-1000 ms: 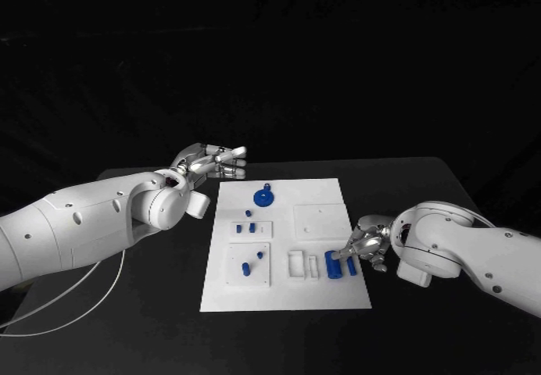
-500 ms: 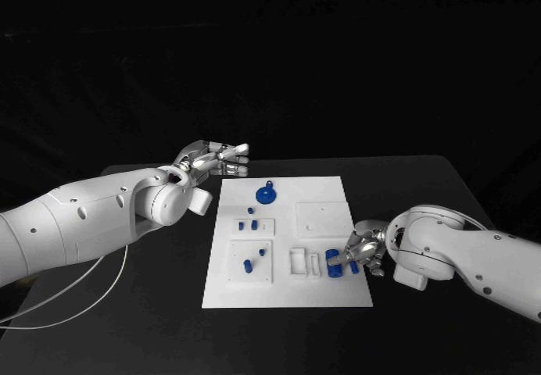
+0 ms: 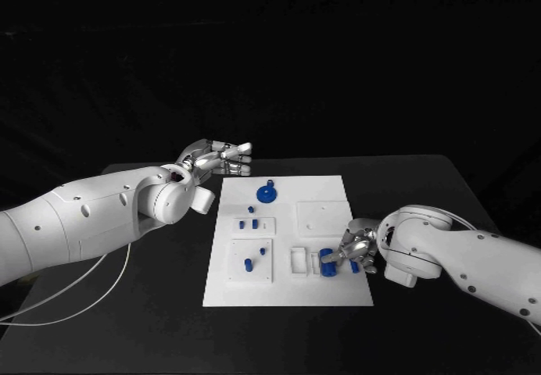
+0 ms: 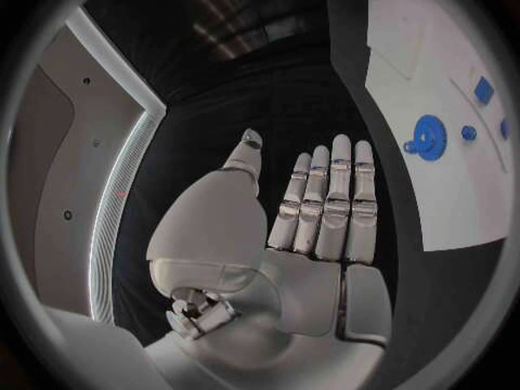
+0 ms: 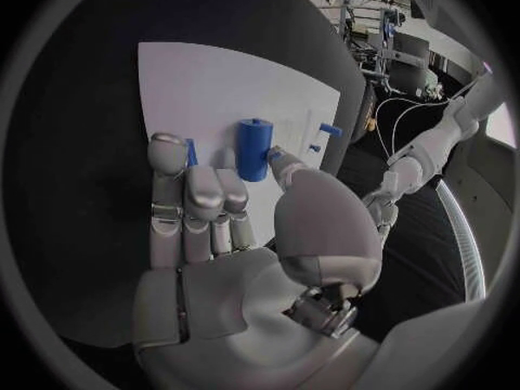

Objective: Assemble the parts on the task board

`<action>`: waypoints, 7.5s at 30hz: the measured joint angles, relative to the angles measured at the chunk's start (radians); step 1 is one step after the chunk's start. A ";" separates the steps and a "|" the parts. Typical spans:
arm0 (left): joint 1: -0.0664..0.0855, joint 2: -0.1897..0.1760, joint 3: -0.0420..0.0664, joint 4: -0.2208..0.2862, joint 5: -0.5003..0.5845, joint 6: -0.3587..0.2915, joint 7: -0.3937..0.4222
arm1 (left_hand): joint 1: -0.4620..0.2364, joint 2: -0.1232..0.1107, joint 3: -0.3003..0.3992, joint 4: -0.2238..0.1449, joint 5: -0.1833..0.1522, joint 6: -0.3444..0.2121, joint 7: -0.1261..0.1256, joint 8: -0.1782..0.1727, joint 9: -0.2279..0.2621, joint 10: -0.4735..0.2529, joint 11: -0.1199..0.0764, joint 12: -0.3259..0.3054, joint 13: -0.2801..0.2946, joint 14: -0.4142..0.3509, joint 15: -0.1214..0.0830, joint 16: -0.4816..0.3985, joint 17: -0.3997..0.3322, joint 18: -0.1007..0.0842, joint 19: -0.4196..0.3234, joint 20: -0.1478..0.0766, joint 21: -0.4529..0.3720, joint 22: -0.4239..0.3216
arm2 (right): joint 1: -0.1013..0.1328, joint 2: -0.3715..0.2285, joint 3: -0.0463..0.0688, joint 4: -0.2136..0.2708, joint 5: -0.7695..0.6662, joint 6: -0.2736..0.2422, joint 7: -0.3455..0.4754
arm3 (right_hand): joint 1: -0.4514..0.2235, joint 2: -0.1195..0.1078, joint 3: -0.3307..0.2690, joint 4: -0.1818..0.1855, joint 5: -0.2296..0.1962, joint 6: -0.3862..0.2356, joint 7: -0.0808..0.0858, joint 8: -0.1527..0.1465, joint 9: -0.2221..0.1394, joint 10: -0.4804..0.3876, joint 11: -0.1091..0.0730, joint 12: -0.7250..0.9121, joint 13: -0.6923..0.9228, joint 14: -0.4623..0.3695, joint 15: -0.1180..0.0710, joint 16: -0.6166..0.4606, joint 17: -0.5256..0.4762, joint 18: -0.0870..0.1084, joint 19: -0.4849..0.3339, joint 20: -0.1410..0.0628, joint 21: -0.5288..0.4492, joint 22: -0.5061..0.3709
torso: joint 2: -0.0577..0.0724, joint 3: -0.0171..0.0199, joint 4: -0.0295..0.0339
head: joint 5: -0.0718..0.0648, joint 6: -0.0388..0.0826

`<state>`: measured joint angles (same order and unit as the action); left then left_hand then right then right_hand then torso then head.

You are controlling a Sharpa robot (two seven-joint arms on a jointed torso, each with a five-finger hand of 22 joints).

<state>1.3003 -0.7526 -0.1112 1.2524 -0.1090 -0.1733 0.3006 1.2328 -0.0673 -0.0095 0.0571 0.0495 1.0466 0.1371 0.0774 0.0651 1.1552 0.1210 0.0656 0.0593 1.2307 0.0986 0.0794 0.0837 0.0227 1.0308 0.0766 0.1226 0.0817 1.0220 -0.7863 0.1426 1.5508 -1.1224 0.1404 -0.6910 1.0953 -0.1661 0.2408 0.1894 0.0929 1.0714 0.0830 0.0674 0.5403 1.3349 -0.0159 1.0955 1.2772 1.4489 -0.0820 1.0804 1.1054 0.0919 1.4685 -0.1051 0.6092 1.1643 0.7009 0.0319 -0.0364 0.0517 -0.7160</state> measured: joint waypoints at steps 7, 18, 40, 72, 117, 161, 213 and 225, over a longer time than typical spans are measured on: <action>0.000 0.001 0.000 -0.001 0.000 0.004 -0.004 | 0.000 0.000 0.000 0.000 0.000 0.000 0.000 0.000 0.000 0.000 0.000 0.000 0.000 0.000 0.000 0.000 0.000 0.000 0.000 0.000 0.000 0.000 | 0.000 0.019 -0.013 -0.014 -0.015 -0.019 0.001 | 0.000 0.000 0.010 -0.012 0.000 0.000 0.000 -0.001 0.285 0.000 0.000 0.000 0.000 0.000 0.000 0.000 0.001 0.000 0.000 0.000 0.000 0.001 | 0.000 -0.0002 -0.0002 | 0.001 -0.001; 0.000 0.002 0.000 -0.001 0.000 0.008 -0.013 | 0.000 0.000 0.000 0.005 0.000 0.000 0.000 0.000 0.000 0.000 0.000 0.000 0.000 -0.003 0.003 0.000 0.000 0.000 0.000 0.000 0.000 0.000 | 0.002 0.026 -0.023 -0.012 -0.016 -0.023 0.004 | 0.000 0.000 0.012 -0.027 -0.001 0.000 0.000 0.000 0.320 0.000 0.000 0.000 0.000 0.000 0.000 0.000 0.002 0.000 0.000 0.000 0.000 0.003 | 0.000 -0.0008 -0.0014 | 0.003 -0.007; 0.000 0.001 0.000 0.000 0.000 0.015 -0.027 | 0.005 -0.005 0.004 0.009 0.000 -0.013 0.005 0.000 0.000 -0.006 0.001 0.000 0.000 -0.003 0.003 0.000 0.000 0.000 0.000 0.000 0.000 0.000 | 0.002 0.026 -0.030 -0.009 0.006 -0.057 0.007 | 0.024 0.006 -0.006 -0.169 0.148 0.002 -0.005 0.003 0.320 -0.018 0.018 -0.051 -0.045 0.005 0.005 -0.013 0.002 0.009 0.000 0.007 -0.018 0.006 | 0.000 -0.0003 -0.0014 | -0.003 -0.006; 0.000 0.003 0.000 -0.006 0.000 0.019 -0.036 | 0.009 -0.009 0.006 0.011 0.000 -0.030 0.009 0.000 0.000 -0.006 0.001 0.000 0.000 -0.003 0.003 0.000 0.000 0.000 0.000 0.000 0.000 0.001 | 0.000 -0.019 -0.035 0.044 0.102 -0.156 0.006 | -0.002 0.010 0.013 -0.210 0.376 -0.001 0.007 -0.001 -0.138 -0.028 0.003 -0.051 -0.060 0.004 0.007 -0.016 0.002 0.009 -0.002 0.009 -0.009 0.009 | 0.001 0.0000 -0.0027 | -0.003 -0.005; 0.001 0.010 0.000 -0.013 -0.001 0.032 -0.054 | 0.013 -0.021 0.017 0.027 0.000 -0.050 0.011 0.000 0.000 -0.017 0.004 0.000 0.000 -0.011 0.003 0.000 0.000 0.000 -0.003 0.004 0.000 0.001 | 0.024 0.029 -0.027 0.039 0.091 -0.170 -0.006 | 0.009 0.011 -0.037 -0.164 0.203 0.004 0.006 -0.009 -0.466 -0.032 0.006 -0.077 -0.078 0.004 0.007 -0.038 -0.008 0.009 -0.002 0.009 -0.003 0.016 | 0.001 0.0009 -0.0027 | 0.002 -0.006; 0.000 0.012 -0.003 -0.033 -0.001 0.043 -0.064 | 0.013 -0.021 0.018 0.037 0.000 -0.054 0.014 0.000 0.000 -0.021 0.008 0.000 0.000 -0.014 0.007 -0.004 -0.001 0.000 -0.007 0.007 -0.004 0.001 | 0.016 -0.181 -0.083 0.187 -0.519 -0.230 0.645 | 0.262 0.030 -0.046 -0.430 0.127 -0.086 -0.074 -0.009 -0.478 -0.073 -0.044 -0.104 -0.105 -0.031 -0.021 -0.097 -0.046 -0.015 -0.004 -0.011 -0.078 0.098 | -0.004 0.0059 -0.0124 | -0.016 0.000; -0.001 0.013 -0.015 -0.043 -0.001 0.077 -0.077 | 0.013 -0.021 0.012 0.032 0.000 -0.057 0.018 0.000 0.000 -0.021 0.008 0.000 0.000 -0.014 0.007 -0.004 -0.004 0.000 -0.007 0.007 -0.009 0.000 | -0.022 -0.092 -0.160 0.142 -0.853 -0.269 0.519 | 0.134 -0.047 0.013 -0.247 -0.040 0.184 -0.036 -0.001 -0.473 -0.068 -0.011 -0.070 -0.098 -0.029 0.004 -0.072 -0.034 -0.024 0.000 0.000 -0.111 0.131 | -0.005 0.0043 -0.0134 | -0.013 -0.006; -0.001 0.012 -0.015 -0.043 -0.002 0.081 -0.082 | 0.013 -0.021 0.012 0.032 0.000 -0.057 0.018 0.000 0.000 -0.021 0.008 0.000 0.000 -0.014 0.007 -0.004 -0.004 0.000 -0.007 0.007 -0.009 0.000 | -0.029 -0.079 -0.162 0.131 -0.864 -0.233 0.479 | 0.043 -0.079 0.092 -0.188 -0.040 0.184 -0.036 -0.001 -0.474 -0.073 -0.005 -0.074 -0.104 -0.032 0.007 -0.072 -0.030 -0.024 -0.002 0.006 -0.111 0.132 | -0.005 0.0043 -0.0126 | -0.015 -0.008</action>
<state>1.2996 -0.7402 -0.1264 1.2097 -0.1107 -0.0927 0.2189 1.2460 -0.0881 0.0028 0.0888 0.0494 0.9893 0.1552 0.0775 0.0649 1.1345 0.1291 0.0656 0.0592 1.2164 0.1057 0.0756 0.0795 0.0226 1.0237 0.0837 0.1137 0.0817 0.9926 -0.8656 -0.0195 1.6822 -1.9863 -0.0921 -0.2120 1.1382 -0.2447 0.3326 0.0014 0.0532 1.2551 0.0472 0.0668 0.0666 1.2614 -0.0212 1.0219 1.1730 1.4166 -0.0751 1.0086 1.0757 0.0681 1.4669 -0.0993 0.4980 1.2963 0.6956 0.0362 -0.0490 0.0365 -0.7243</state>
